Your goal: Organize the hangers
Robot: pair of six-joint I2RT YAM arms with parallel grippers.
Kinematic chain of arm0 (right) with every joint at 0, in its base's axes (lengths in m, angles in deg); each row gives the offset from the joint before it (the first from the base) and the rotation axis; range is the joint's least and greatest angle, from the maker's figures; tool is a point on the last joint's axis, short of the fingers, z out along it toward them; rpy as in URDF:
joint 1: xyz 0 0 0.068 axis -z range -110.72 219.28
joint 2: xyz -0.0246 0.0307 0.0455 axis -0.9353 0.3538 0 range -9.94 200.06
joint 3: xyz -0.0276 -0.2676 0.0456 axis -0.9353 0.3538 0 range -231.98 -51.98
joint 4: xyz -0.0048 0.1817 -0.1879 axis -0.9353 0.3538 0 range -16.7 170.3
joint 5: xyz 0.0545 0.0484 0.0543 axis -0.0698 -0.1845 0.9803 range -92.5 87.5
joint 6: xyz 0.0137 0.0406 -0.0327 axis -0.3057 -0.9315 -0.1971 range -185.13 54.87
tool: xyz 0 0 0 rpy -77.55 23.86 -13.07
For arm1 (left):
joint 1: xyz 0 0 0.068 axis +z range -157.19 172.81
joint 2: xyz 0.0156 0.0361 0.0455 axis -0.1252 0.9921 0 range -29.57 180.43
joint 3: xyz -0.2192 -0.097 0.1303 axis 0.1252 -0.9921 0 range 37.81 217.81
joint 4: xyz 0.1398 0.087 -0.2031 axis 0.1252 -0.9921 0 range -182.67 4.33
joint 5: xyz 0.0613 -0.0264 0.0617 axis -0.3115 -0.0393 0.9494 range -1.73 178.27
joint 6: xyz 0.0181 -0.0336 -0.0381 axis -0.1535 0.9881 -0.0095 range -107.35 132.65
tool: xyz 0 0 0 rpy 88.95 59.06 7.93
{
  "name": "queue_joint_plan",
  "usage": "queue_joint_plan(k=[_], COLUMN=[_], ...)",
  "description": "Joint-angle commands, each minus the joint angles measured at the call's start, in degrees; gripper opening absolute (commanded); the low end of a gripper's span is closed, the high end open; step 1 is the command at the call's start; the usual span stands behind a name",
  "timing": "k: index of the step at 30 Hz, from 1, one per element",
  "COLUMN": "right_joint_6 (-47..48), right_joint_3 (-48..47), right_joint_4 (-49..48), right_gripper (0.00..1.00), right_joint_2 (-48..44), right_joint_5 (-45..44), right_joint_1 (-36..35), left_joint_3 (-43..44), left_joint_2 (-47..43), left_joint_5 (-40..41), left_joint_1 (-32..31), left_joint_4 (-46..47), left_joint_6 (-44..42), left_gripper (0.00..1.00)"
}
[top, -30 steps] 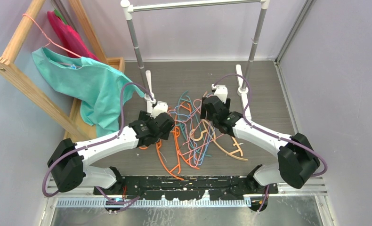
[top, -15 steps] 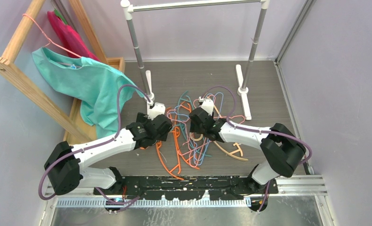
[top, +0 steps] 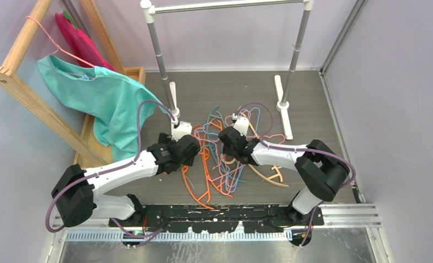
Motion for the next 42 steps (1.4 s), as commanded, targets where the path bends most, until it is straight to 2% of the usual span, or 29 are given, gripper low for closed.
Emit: queue_joint_plan(k=[1,3,5,12,17,21,27,30,33,35,42], right_joint_6=[-1.4,-1.7,-2.4,-2.4,0.6,5.4,13.2,12.0,4.0,0.8,2.0], right_joint_3=[0.8,1.3,1.7,0.2,-2.8,-9.9,-26.9,-31.8,-33.9,-35.5,-41.0], right_joint_4=[-3.3,-2.9,-2.0,5.8,6.5,5.1,2.1,-0.8,-7.8,-12.9,-17.6], right_gripper=[0.29,0.11,0.01,0.01,0.01,0.01,0.01,0.01,0.01,0.01,0.01], right_joint_2=[-0.2,-1.1,-2.8,-13.3,-21.0,-22.3,-18.7,-15.9,-13.1,-10.8,-8.0], right_joint_5=[-3.2,-3.7,-4.4,-8.0,-5.7,-2.5,2.5,10.7,26.9,35.1,41.5], right_joint_1=[-0.3,-0.3,-0.4,-2.2,-2.2,-1.9,0.1,4.7,13.7,17.2,18.8], left_joint_3=[-0.1,-0.1,0.0,0.0,-0.2,-0.7,-0.7,-0.8,-0.9,-1.0,-2.1], left_joint_2=[-0.4,-0.4,-0.4,-0.8,-1.1,-1.2,-0.9,-0.8,-0.6,-0.5,-0.2], left_joint_5=[0.5,0.5,0.6,1.3,1.0,0.9,1.6,1.6,1.4,1.4,2.2], left_joint_1=[-0.1,-0.1,-0.1,-0.1,-0.1,-0.1,-0.1,-0.1,-0.1,-0.1,-0.1], left_joint_4=[0.1,-0.2,-0.5,-0.5,0.1,0.2,-0.2,0.1,0.2,0.0,0.0], left_joint_6=[1.0,1.0,1.0,0.9,1.1,1.6,2.4,2.8,3.4,4.0,4.9], left_gripper=[0.98,0.98,0.98,0.98,0.98,0.98,0.98,0.98,0.98,0.98,0.98])
